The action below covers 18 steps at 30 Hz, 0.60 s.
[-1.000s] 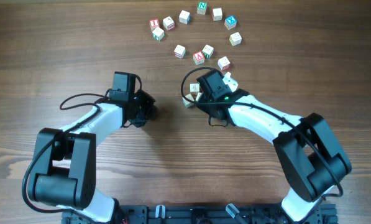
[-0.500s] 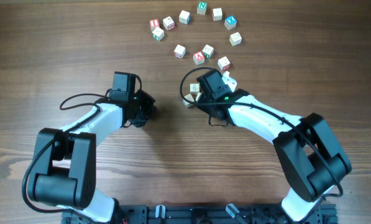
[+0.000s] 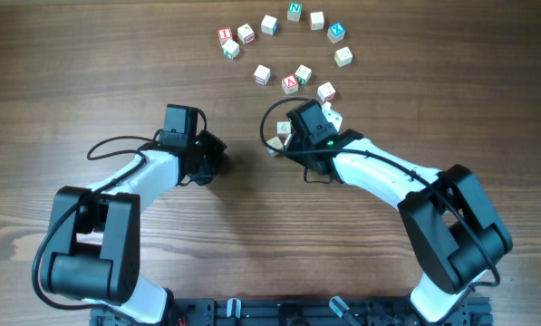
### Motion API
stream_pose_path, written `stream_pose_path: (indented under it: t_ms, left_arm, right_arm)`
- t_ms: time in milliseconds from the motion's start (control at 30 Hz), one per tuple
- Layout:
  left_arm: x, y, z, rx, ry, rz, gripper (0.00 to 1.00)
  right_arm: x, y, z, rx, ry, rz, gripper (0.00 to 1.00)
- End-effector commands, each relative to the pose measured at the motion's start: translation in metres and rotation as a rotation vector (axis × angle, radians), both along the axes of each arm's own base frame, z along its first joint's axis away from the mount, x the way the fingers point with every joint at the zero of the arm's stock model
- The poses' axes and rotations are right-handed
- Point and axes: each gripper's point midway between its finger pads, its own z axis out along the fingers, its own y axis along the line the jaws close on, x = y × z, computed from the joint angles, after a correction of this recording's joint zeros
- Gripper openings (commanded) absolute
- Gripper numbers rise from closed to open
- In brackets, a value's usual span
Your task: Form a circle
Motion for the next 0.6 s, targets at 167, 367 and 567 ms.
stream_pose_path:
  t_ms: [167,367,567]
  left_arm:
    - [-0.027,0.028,-0.036,0.150,0.102,0.033,0.04]
    - [-0.027,0.027,-0.036,0.147,0.105,0.037,0.04]
    - [-0.029,0.028,-0.035,0.115,0.124,0.047,0.04]
  right_arm:
    - [-0.022,0.001,-0.015,0.015,0.110,0.017,0.05]
    - [-0.036,0.023,-0.012,0.079,0.139,0.169,0.05]
    - [-0.031,0.030,-0.008,0.075,0.090,0.232,0.05]
